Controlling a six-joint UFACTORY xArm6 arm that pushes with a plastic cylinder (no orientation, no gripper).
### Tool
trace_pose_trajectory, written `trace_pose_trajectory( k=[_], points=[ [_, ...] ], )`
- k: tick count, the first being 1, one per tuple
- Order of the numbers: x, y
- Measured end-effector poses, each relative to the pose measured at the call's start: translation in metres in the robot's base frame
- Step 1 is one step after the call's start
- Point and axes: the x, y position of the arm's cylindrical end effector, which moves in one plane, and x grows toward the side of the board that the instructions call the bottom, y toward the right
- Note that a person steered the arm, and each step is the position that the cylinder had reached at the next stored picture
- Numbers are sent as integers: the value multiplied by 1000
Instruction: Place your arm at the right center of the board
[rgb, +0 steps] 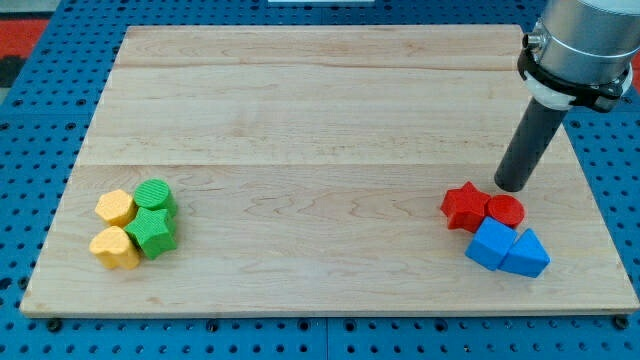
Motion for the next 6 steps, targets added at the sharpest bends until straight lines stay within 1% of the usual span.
trace_pose_trajectory(
  k=[5,6],
  points=[
    [-1,12],
    [-8,12]
  ],
)
